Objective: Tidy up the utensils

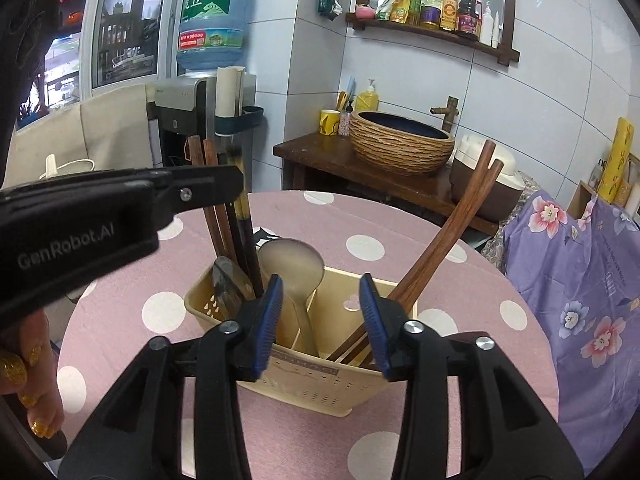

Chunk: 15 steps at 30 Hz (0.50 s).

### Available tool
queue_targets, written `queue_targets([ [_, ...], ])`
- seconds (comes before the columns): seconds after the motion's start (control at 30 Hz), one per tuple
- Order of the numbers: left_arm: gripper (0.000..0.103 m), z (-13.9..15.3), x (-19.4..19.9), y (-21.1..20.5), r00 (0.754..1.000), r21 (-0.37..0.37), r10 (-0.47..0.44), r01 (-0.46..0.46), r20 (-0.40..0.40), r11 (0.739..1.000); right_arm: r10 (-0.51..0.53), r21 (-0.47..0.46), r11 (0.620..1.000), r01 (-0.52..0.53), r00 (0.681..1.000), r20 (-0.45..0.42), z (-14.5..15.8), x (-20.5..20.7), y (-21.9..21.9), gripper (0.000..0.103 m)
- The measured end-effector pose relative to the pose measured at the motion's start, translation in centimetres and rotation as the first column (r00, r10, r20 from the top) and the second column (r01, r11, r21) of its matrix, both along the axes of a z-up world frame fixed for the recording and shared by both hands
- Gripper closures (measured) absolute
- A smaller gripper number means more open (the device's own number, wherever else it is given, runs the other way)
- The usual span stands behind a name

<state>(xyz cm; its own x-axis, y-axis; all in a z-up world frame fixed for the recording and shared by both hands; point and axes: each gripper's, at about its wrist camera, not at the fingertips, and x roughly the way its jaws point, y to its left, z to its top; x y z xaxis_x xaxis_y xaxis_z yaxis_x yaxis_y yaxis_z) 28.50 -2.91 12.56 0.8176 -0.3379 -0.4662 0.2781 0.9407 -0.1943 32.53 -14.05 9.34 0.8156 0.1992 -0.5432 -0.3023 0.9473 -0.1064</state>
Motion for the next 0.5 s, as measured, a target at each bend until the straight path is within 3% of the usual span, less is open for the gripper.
queue_targets([
  [0.07,0.094,0.4,-0.5,0.1,1.0,-0.001,0.001,-0.001,0.013,1.0,0.002,0.009,1.0,-0.002,1.0,0.025,0.4,-0.8,-0.2,0.053],
  [0.13,0.08,0.8,-1.6,0.5,0.999,-0.006,0.0,0.0,0.04,1.0,0.004,0.017,1.0,-0.005,0.999,0.053,0.9,-1.9,-0.6,0.049],
  [0.2,0.048,1.2,-3.2,1.0,0.996,-0.004,0.014,-0.014,0.085,1.0,0.004,0.029,1.0,-0.007,0.996,0.086,1.4,-3.3,-1.1,0.038],
  [0.27,0.036,1.1,-4.7,1.3,0.991,0.006,0.029,-0.03,0.131,1.0,-0.011,0.031,1.0,0.007,0.99,0.14,1.8,-5.2,-1.9,0.023],
  [0.33,0.025,0.6,-6.5,1.6,0.983,0.03,0.043,-0.049,0.177,0.998,-0.033,0.025,0.999,0.029,0.981,0.192,1.9,-7.1,-2.7,0.015],
  [0.4,0.004,-0.5,-8.2,2.1,0.974,0.046,0.052,-0.063,0.221,0.997,-0.053,0.029,0.998,0.047,0.974,0.221,1.6,-8.7,-3.8,0.007],
  [0.5,0.005,-2.7,-10.4,2.7,0.962,0.064,0.044,-0.064,0.268,0.996,-0.081,0.08,0.995,0.066,0.974,0.214,0.4,-10.8,-6.2,0.006],
])
